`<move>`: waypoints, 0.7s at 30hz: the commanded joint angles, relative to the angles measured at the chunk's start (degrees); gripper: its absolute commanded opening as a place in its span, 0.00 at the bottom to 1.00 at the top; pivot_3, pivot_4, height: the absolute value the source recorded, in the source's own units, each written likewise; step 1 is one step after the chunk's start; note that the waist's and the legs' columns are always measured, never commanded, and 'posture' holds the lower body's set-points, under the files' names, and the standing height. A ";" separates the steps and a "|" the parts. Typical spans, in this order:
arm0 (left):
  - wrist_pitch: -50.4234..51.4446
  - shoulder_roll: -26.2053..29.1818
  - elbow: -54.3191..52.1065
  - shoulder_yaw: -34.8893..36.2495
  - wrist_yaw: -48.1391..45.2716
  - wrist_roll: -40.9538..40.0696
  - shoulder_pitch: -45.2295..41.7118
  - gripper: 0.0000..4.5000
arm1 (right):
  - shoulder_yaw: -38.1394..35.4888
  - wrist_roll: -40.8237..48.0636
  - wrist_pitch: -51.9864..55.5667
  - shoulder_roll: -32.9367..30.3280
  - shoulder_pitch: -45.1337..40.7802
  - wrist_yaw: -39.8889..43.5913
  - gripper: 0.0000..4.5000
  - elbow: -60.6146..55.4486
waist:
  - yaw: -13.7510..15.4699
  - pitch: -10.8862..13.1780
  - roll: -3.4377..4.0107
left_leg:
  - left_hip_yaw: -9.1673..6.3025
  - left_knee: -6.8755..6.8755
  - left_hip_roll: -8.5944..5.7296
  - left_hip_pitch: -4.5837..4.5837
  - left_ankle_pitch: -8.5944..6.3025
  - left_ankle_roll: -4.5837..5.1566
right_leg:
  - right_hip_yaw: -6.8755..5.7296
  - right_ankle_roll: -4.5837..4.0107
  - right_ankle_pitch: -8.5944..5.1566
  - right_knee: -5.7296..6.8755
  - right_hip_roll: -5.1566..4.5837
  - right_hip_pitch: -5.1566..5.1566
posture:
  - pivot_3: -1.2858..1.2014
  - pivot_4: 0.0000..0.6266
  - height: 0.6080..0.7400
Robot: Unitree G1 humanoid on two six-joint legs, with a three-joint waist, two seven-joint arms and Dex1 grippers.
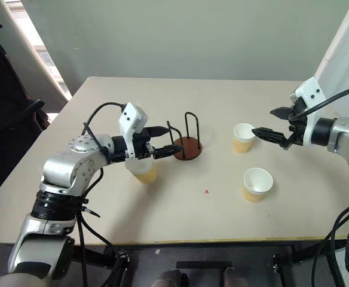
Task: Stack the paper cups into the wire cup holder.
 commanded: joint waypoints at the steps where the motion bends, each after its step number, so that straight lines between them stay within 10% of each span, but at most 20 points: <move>1: 1.10 -0.63 -0.75 0.34 0.38 0.67 -1.64 1.00 | -3.04 1.29 0.56 -1.93 -0.05 -0.54 1.00 -2.55 | 0.07 0.00 -0.01 | 0.00 0.00 0.00 -0.01 0.01 0.01 | 0.00 0.01 0.00 -0.01 0.00 0.00 | 0.52 0.24 1.00; 21: -4.83 -8.95 12.94 -3.14 2.62 9.67 -8.57 1.00 | -3.21 1.99 0.15 -2.59 0.38 -1.38 1.00 -2.96 | 0.57 0.01 -0.02 | 0.04 0.14 -0.01 -0.02 0.06 0.12 | 0.01 0.18 0.07 -0.06 -0.02 0.09 | 0.52 0.24 1.00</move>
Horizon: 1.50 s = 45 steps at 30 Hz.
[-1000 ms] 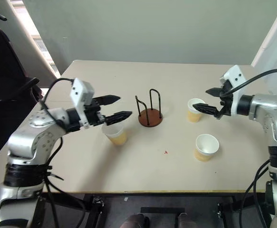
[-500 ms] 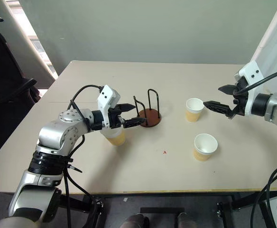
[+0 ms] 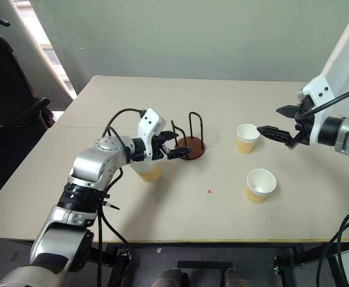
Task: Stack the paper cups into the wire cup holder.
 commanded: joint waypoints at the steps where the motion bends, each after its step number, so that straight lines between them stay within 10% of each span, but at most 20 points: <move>1: -3.44 -1.30 3.57 0.13 -0.08 1.85 -3.35 1.00 | -1.89 0.70 -0.56 -1.06 -0.54 -0.36 1.00 -1.79 | -0.01 0.00 0.00 | 0.00 0.01 0.00 0.00 0.00 0.00 | 0.00 0.01 0.01 -0.01 0.00 0.00 | 0.52 0.24 1.00; 16: -12.38 -9.07 19.63 -1.22 -2.86 7.14 -9.47 1.00 | -1.85 2.30 -0.04 -0.03 -0.26 -1.15 1.00 -3.62 | 0.17 0.01 -0.01 | 0.07 0.11 -0.02 -0.04 0.04 0.08 | 0.05 0.17 0.00 -0.04 -0.01 0.02 | 0.52 0.24 1.00; 30: -15.61 -5.73 15.83 -0.34 -11.25 6.21 -9.85 0.00 | -2.35 3.59 0.47 -0.77 0.56 -1.23 1.00 -4.73 | 0.17 0.01 -0.01 | 0.10 0.14 -0.02 -0.06 0.05 0.10 | 0.07 0.26 -0.04 -0.05 0.00 0.02 | 0.52 0.24 1.00; 45: -8.62 -2.34 -9.20 -8.76 -30.47 -1.83 1.06 0.00 | -9.52 11.80 5.37 -13.72 8.79 7.67 1.00 -12.54 | 0.58 0.00 -0.01 | 0.13 0.54 -0.08 -0.30 -0.08 0.05 | 0.09 0.45 -0.25 -0.06 -0.07 0.04 | 0.52 0.24 1.00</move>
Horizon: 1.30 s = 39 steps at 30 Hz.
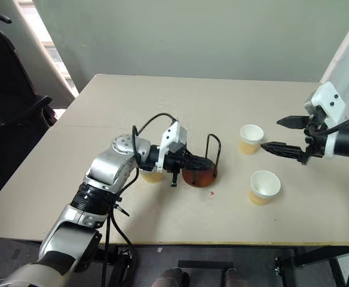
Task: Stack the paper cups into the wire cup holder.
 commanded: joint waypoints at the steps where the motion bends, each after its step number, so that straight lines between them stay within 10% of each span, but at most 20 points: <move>1: -0.04 -0.81 -3.05 -1.61 -1.80 -1.22 0.40 0.00 | -5.35 2.39 1.27 -3.28 1.07 1.47 1.00 -2.64 | 0.02 0.00 0.01 | 0.00 0.01 0.00 0.02 -0.09 0.16 | 0.00 0.00 0.00 0.01 0.00 0.03 | 0.52 0.24 1.00; 13: -9.30 -3.00 4.46 -5.96 -1.15 4.49 1.33 0.00 | -6.59 3.67 1.43 -3.38 2.83 -1.84 1.00 -4.19 | -0.19 -0.01 0.02 | 0.04 0.02 0.01 0.22 -0.34 0.59 | 0.01 0.04 0.04 0.05 0.00 0.18 | 0.52 0.24 1.00; 24: -9.19 2.57 1.45 -5.22 -7.03 4.50 1.53 0.91 | 0.43 1.78 -0.95 0.13 -2.49 -3.94 1.00 -1.99 | -0.34 -0.01 0.02 | 0.04 0.00 0.01 0.26 -0.35 0.63 | 0.01 0.09 0.06 0.00 0.02 0.24 | 0.52 0.24 1.00; 39: -4.18 15.95 -10.05 3.17 -8.96 0.50 1.06 0.91 | 20.98 -15.60 -16.10 7.62 -18.55 1.53 1.00 14.13 | -0.67 -0.04 0.06 | -0.04 -0.06 0.04 0.26 -0.38 0.68 | -0.02 -0.06 0.07 0.05 0.01 0.11 | 0.52 0.24 1.00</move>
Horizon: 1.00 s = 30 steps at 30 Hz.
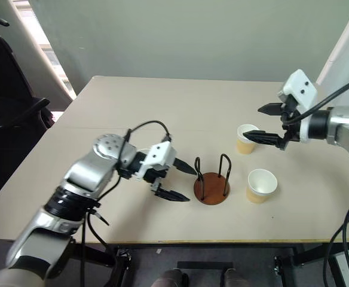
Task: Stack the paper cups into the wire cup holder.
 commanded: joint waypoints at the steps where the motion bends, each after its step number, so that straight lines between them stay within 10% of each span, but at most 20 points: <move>1: 1.44 1.87 -2.60 5.12 1.66 -2.45 -1.18 0.91 | 4.00 -6.50 -6.24 0.41 -2.64 2.82 1.00 3.43 | 0.06 -0.01 0.01 | -0.01 -0.01 0.00 0.00 0.00 0.00 | -0.02 -0.02 -0.01 0.01 -0.01 0.01 | 0.52 0.24 1.00; 26: 11.20 8.54 -7.34 17.08 12.53 -10.82 5.14 0.91 | 19.90 -39.23 -36.56 18.86 -19.61 6.85 1.00 51.48 | -0.62 -0.01 0.03 | -0.08 -0.44 0.04 -0.13 0.02 -0.21 | -0.10 -0.47 -0.03 0.07 -0.01 -0.41 | 0.52 0.24 1.00; 30: 11.17 8.43 -7.62 16.67 13.07 -10.80 5.24 0.92 | 19.30 -40.83 -38.36 20.28 -20.62 6.95 0.80 54.80 | -0.62 -0.01 0.03 | -0.08 -0.57 0.05 -0.13 0.07 -0.34 | -0.10 -0.51 -0.02 0.07 -0.01 -0.46 | 0.52 0.24 1.00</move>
